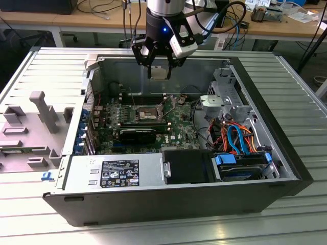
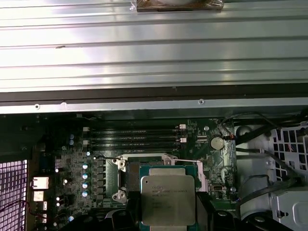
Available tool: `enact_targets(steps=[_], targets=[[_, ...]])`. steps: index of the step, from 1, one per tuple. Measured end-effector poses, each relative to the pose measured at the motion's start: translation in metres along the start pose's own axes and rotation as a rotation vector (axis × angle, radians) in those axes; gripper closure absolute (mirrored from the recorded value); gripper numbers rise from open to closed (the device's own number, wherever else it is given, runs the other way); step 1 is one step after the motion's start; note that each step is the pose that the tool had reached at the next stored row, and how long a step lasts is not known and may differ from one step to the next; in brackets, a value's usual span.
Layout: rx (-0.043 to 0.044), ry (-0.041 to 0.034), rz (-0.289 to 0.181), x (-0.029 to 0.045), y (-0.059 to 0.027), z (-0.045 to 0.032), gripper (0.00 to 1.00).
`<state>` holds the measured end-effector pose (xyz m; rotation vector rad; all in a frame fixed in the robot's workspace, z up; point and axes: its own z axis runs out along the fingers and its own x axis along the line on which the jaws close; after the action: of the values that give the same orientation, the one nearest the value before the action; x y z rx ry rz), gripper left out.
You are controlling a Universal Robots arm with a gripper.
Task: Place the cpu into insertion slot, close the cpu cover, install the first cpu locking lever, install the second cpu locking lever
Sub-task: 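Place the cpu into insertion slot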
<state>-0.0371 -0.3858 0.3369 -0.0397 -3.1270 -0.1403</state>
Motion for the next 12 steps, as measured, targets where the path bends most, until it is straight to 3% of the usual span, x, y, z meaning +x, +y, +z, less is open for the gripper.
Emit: enact_targets(steps=[9, 12], targets=[[-0.0001, 0.0, 0.0, 0.0, -0.0008, 0.0009, 0.45], [-0.0001, 0.0, 0.0, -0.0002, -0.0051, 0.0034, 0.45]])
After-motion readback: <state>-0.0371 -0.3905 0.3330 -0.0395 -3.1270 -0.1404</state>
